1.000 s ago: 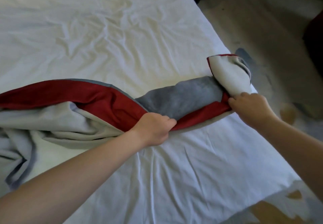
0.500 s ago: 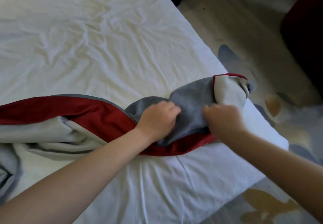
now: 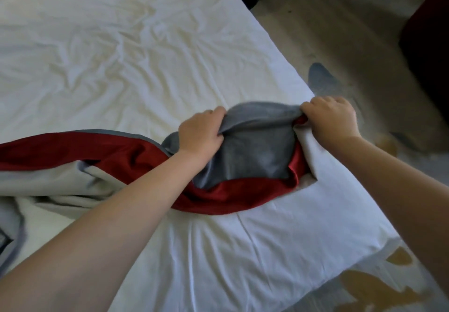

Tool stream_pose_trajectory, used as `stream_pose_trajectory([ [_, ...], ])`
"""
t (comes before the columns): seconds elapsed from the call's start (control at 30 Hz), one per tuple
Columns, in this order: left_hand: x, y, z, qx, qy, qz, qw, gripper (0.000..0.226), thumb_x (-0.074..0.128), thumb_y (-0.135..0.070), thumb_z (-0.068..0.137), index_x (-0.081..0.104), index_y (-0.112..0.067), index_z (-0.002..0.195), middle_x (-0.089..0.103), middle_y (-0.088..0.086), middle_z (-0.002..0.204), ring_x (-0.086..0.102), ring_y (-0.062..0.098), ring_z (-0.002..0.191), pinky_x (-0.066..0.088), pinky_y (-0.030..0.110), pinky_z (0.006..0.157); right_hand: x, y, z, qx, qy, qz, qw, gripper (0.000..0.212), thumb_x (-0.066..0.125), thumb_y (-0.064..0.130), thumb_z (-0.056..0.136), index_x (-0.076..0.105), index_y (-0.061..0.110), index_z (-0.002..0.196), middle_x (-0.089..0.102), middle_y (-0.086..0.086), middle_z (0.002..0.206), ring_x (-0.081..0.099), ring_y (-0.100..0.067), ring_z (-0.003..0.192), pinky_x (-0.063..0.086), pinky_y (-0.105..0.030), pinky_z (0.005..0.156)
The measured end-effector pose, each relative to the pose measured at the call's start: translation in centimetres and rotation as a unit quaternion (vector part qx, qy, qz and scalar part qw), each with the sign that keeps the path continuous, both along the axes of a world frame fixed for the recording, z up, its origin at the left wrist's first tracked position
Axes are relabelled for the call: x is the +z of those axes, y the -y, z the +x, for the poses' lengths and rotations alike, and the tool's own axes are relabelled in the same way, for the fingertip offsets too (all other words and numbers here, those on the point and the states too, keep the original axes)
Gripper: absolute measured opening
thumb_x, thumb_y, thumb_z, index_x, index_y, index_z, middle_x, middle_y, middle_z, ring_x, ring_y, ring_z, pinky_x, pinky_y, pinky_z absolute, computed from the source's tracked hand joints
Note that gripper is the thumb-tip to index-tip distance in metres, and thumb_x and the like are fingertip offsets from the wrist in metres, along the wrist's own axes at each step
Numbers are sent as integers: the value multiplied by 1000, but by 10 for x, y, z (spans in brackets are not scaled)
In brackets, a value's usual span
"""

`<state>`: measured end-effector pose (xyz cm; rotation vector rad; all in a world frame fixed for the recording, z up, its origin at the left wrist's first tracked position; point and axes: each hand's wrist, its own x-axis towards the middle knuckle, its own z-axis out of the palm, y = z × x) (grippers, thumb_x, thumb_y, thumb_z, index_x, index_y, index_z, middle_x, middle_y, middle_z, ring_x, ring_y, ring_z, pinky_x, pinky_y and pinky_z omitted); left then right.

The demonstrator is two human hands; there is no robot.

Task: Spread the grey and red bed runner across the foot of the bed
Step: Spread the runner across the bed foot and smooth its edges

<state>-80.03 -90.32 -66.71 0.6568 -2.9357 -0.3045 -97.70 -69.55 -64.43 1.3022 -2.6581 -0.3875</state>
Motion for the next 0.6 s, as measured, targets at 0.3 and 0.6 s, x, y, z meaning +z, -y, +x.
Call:
stream_pose_trajectory([
  [0.3, -14, -22, 21, -203, 1, -126, 971, 52, 60, -16, 74, 58, -19, 126, 60, 10, 113, 58, 31, 95, 44, 37, 73, -19, -40, 6, 58, 91, 70, 992, 36, 50, 2, 81, 58, 19, 112, 63, -3, 104, 60, -27, 98, 45, -38, 85],
  [0.6, -35, -107, 16, -188, 146, 22, 971, 58, 59, -48, 79, 46, -18, 128, 60, 3, 107, 60, 24, 93, 44, 33, 65, -21, -71, 0, 238, 40, -12, 970, 42, 73, -6, 65, 70, 10, 104, 70, -9, 86, 67, -29, 74, 53, -35, 57],
])
